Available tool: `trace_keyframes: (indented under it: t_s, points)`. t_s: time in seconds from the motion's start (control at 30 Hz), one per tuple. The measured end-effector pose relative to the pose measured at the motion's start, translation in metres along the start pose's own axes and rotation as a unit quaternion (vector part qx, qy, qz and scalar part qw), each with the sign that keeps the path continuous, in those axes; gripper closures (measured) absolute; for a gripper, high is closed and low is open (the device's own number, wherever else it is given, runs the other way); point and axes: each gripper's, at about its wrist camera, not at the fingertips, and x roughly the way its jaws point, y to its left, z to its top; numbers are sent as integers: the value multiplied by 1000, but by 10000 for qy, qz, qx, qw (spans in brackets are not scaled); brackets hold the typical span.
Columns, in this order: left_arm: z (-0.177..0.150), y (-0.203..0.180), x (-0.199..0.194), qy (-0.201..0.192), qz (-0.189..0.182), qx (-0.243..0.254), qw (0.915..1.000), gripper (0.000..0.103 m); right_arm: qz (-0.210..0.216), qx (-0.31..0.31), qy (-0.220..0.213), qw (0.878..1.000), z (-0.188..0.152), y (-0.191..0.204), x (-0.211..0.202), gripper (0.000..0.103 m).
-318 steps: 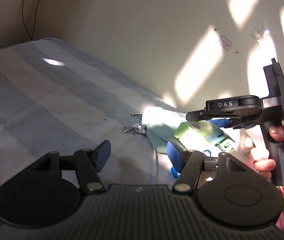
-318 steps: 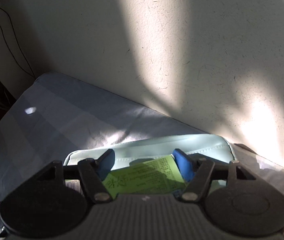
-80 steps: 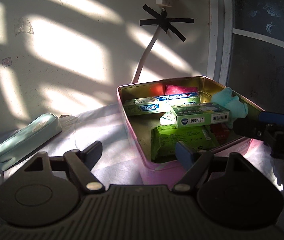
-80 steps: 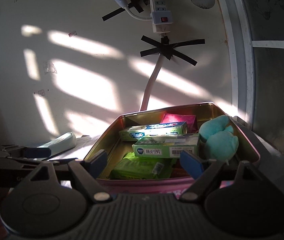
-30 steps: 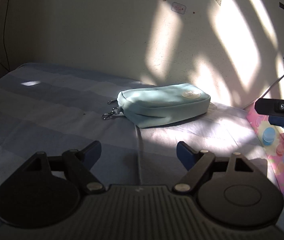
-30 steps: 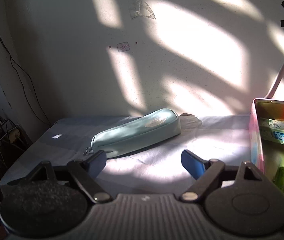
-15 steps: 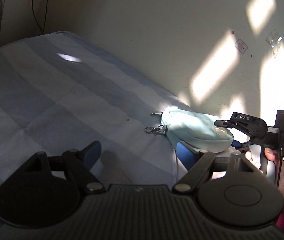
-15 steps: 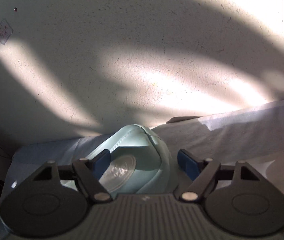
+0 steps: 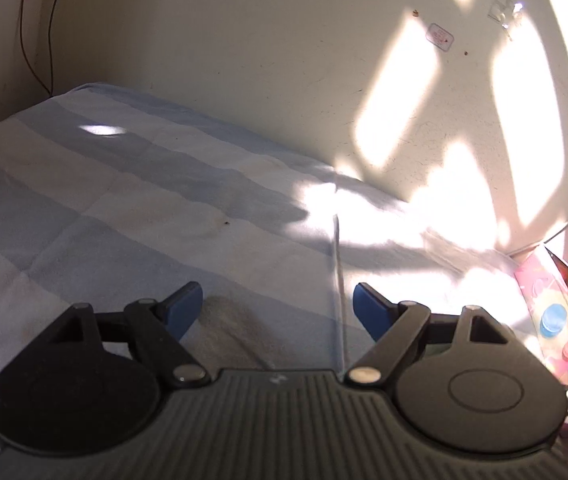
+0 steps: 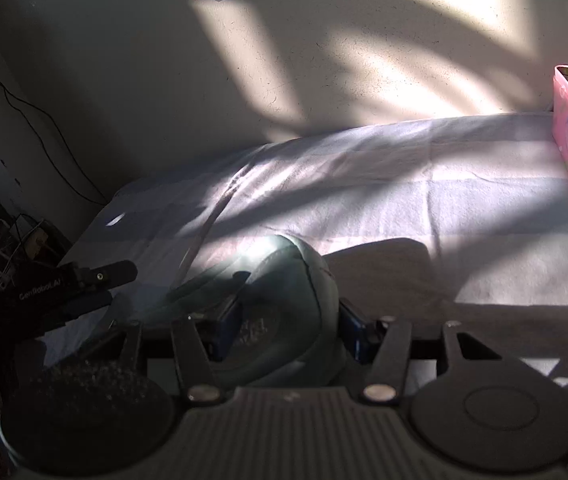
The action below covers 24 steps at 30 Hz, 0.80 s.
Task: Organize objects
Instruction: 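Grasp the mint-green pencil case with the left gripper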
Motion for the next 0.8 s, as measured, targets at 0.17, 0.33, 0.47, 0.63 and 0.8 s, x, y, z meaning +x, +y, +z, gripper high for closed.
trace_keyframes:
  t_s: [0.17,0.33,0.47,0.63,0.8]
  points:
    - [-12,8,-43,-131,-579,-152,9981,19,-153,315,-181,9992,-31,-10,-37,51]
    - [-48,14,-92,102,-673,119,9976,19,-207,3,-386,9990,-54,-9,-72,45]
    - [-61,15,-96,455,-974,-146,9941,19,-155,-154,-463,9987,-62,-11,-75,43]
    - [-68,-15,-75,759,-967,92,9924,21,132,257,-320,9991,-60,-30,-67,33]
    - [-78,-44,-75,720,-654,618,9933,36,359,371,-282,9983,-62,-32,-70,52]
